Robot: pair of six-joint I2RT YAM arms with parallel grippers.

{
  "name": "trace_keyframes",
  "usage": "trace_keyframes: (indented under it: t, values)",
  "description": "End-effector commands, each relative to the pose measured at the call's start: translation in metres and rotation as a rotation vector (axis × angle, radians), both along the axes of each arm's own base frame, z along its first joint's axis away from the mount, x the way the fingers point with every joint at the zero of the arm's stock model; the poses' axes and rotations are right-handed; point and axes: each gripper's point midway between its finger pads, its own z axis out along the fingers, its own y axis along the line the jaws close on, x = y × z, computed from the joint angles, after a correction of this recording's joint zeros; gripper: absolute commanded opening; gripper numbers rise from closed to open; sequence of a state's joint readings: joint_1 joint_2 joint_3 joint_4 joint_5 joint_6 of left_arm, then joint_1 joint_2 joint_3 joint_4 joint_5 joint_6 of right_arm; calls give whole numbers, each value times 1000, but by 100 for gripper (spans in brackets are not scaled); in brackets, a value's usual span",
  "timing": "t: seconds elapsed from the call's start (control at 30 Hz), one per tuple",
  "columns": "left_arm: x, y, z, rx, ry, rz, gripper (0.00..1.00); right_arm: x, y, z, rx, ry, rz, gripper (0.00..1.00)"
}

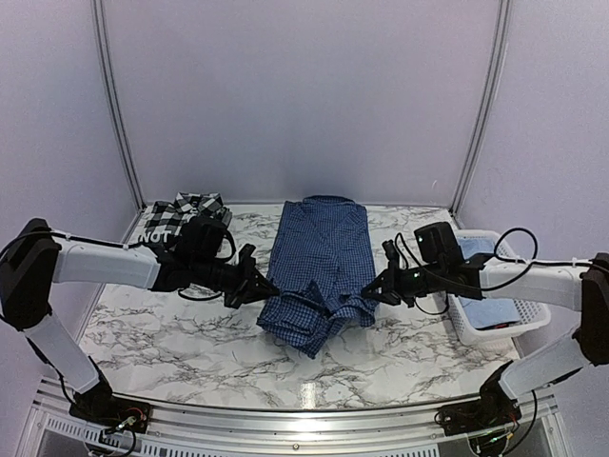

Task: Fold and stack the long sleeve shirts
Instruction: Pick up the rectangle-folded shirt from the center of the board.

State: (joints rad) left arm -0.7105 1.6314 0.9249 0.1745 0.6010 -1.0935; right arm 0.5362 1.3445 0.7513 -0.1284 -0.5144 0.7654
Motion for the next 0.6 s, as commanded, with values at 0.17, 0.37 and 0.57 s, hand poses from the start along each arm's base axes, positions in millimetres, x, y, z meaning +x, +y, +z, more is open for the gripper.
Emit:
trace_keyframes:
  t: [0.17, 0.37, 0.57]
  values:
    - [-51, 26, -51, 95, 111, -8, 0, -50, -6, -39, -37, 93, 55, 0]
    - [-58, 29, -67, 144, 88, -36, 34, -65, -7, -56, -57, 133, 68, 0]
    - [-58, 33, -77, 189, 55, -62, 63, -68, -9, -62, -73, 146, 69, 0]
